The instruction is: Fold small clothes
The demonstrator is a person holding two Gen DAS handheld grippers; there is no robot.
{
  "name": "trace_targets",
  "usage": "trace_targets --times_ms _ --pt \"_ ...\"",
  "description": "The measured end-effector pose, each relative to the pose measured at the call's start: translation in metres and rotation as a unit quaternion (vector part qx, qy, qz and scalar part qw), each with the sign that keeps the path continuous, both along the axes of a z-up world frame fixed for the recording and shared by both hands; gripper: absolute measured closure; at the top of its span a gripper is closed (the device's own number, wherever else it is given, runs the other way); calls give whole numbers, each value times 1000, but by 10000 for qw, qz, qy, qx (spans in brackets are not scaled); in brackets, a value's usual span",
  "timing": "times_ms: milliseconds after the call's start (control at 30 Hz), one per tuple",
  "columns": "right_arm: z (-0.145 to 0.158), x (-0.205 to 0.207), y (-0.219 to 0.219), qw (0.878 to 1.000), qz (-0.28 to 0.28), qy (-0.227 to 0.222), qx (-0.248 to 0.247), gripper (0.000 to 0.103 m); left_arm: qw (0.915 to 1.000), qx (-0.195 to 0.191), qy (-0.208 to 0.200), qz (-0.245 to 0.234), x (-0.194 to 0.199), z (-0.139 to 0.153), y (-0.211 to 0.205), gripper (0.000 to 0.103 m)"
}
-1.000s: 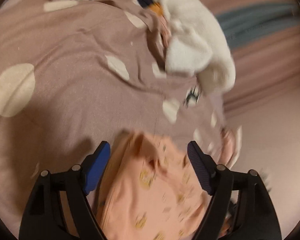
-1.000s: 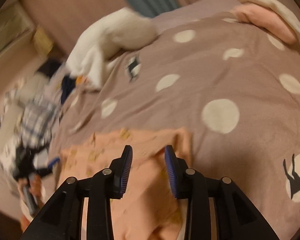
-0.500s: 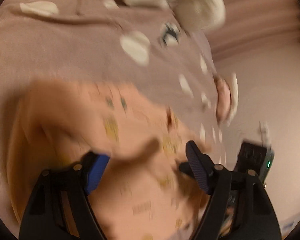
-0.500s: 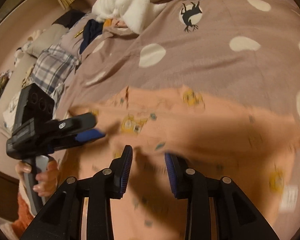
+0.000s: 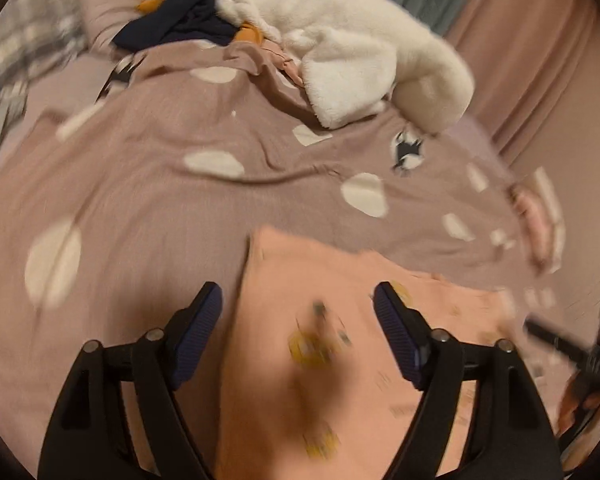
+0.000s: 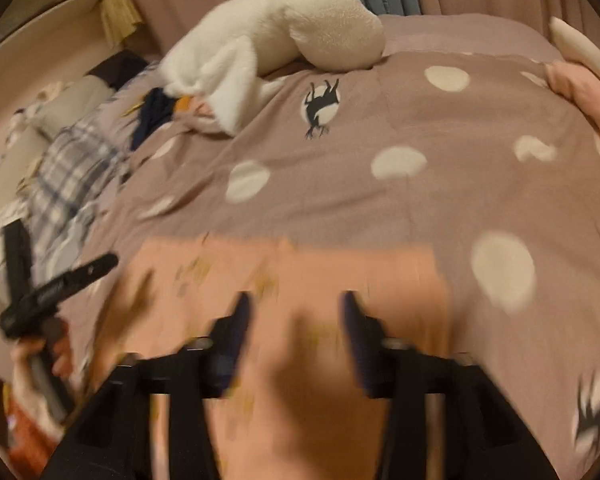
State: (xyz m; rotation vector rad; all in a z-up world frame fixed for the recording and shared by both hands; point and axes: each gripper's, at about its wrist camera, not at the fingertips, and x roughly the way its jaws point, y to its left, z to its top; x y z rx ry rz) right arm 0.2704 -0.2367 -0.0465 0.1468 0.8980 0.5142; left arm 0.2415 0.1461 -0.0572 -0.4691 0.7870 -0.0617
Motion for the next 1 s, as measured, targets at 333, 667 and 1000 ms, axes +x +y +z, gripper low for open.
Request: trace_targets --times_ms 333,667,1000 --pt "-37 -89 -31 9984 158 -330 -437 26 9997 -218 -63 -89 -17 -36 5 16" --pt "-68 -87 -12 9954 405 -329 -802 94 9987 -433 132 229 -13 -47 25 16" --pt "-72 -100 -34 9974 108 -4 -706 98 9989 -369 286 -18 -14 -49 22 16"
